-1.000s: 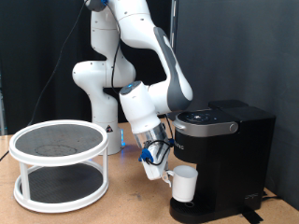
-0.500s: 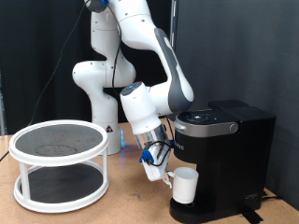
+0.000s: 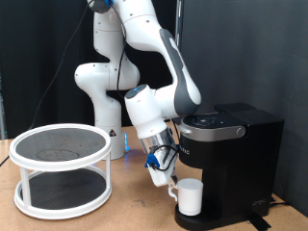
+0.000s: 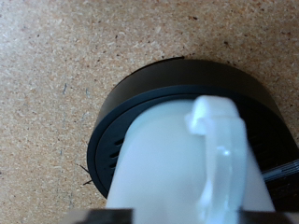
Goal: Make a cup of coffee with the keurig machine
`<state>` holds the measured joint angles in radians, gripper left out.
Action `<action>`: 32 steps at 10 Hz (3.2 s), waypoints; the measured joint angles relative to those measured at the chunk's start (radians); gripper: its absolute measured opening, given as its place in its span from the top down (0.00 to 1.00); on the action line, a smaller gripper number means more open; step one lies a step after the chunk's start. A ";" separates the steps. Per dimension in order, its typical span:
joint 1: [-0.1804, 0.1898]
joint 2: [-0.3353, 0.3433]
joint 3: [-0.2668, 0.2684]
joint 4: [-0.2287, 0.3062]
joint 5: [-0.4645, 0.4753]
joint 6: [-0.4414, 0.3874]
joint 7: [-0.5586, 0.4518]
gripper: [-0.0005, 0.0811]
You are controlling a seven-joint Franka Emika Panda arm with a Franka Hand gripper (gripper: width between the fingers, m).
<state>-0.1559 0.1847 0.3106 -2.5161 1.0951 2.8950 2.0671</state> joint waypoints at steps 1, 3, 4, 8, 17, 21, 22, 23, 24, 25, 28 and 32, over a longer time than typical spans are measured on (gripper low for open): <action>0.000 0.000 0.000 0.000 0.002 0.000 -0.001 0.77; 0.000 0.000 0.000 0.000 0.002 0.000 0.000 0.61; -0.001 0.000 0.000 0.000 0.000 -0.001 0.000 0.39; -0.026 -0.028 -0.029 -0.027 -0.058 -0.135 0.002 0.10; -0.039 -0.092 -0.005 -0.128 -0.085 -0.135 -0.015 0.09; -0.022 -0.068 0.024 -0.126 -0.076 -0.100 0.019 0.09; -0.022 -0.061 0.030 -0.122 -0.066 -0.095 0.019 0.09; -0.022 -0.054 0.036 -0.118 -0.052 -0.093 0.013 0.09; -0.022 -0.051 0.041 -0.113 -0.033 -0.092 0.001 0.09; -0.022 -0.051 0.044 -0.111 -0.023 -0.092 -0.007 0.09; -0.022 -0.051 0.047 -0.107 -0.002 -0.086 -0.024 0.09; -0.026 -0.050 0.046 -0.106 0.001 -0.078 -0.033 0.09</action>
<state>-0.1822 0.1346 0.3569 -2.6219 1.0958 2.8173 2.0344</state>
